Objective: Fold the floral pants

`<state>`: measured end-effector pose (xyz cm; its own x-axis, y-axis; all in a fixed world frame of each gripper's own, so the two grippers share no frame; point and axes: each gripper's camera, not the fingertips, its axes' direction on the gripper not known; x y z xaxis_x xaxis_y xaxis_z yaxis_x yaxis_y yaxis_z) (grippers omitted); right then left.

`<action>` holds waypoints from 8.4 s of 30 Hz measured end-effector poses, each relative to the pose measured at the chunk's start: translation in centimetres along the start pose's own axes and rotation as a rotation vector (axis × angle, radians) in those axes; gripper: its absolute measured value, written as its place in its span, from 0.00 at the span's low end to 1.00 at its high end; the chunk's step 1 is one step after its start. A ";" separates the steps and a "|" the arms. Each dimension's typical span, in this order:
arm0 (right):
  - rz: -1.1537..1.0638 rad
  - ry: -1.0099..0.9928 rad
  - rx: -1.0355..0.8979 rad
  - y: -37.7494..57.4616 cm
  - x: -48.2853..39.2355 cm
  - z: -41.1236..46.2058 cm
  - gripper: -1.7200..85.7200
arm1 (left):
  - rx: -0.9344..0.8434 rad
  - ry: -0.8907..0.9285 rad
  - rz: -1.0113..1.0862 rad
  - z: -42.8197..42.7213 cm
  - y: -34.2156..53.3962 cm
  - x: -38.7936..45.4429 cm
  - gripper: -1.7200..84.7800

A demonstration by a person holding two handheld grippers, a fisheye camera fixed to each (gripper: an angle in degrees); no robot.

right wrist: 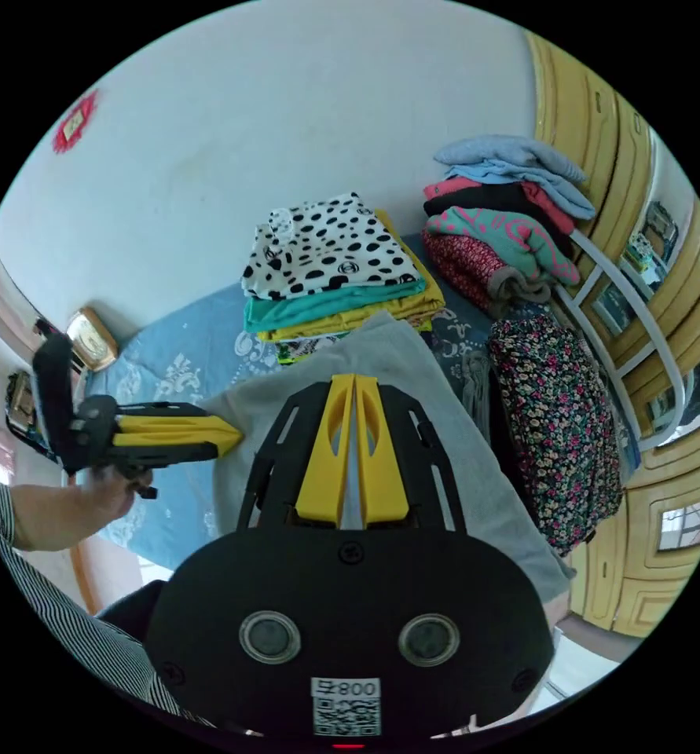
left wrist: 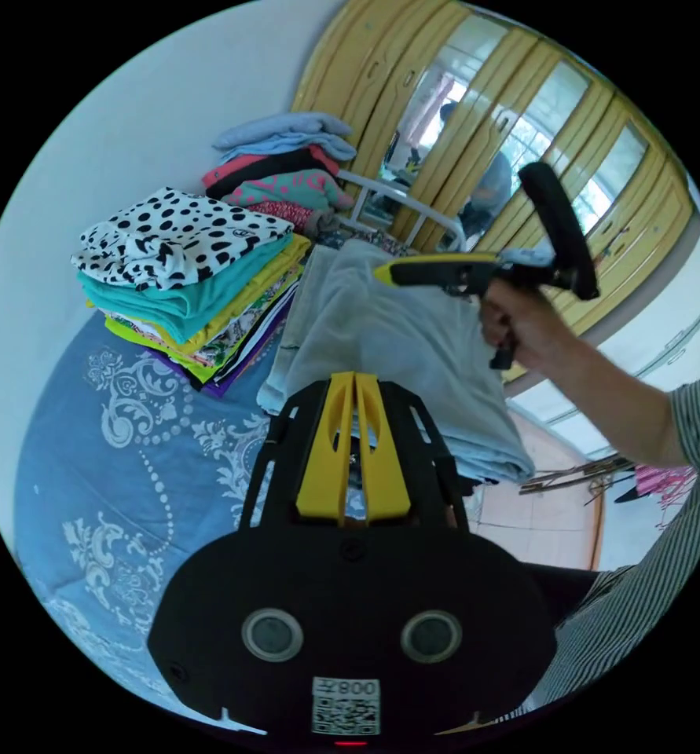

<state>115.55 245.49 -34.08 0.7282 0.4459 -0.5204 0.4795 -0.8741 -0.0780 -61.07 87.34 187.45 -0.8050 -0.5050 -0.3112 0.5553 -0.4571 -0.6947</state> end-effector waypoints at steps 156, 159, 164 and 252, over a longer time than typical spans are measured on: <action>0.448 -0.448 -0.589 -0.3 -76.5 44.6 0.03 | -0.052 -0.062 -1.085 -119.9 153.3 -49.2 0.05; 0.538 -0.338 -0.790 6.2 -78.1 49.7 0.02 | -0.084 0.023 -1.207 -114.7 158.7 -51.0 0.05; 0.389 -0.370 -0.890 11.9 -87.4 51.3 0.03 | -0.096 0.012 -1.307 -109.4 167.4 -47.5 0.07; 0.190 -0.033 -0.847 39.6 -82.4 32.2 0.08 | -0.240 0.357 -0.927 -49.1 164.2 -25.7 0.10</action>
<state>58.75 167.91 -21.67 0.8249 0.2897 -0.4854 0.5635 -0.4897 0.6653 40.57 61.26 49.53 -0.9336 0.2386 0.2672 -0.3428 -0.3787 -0.8597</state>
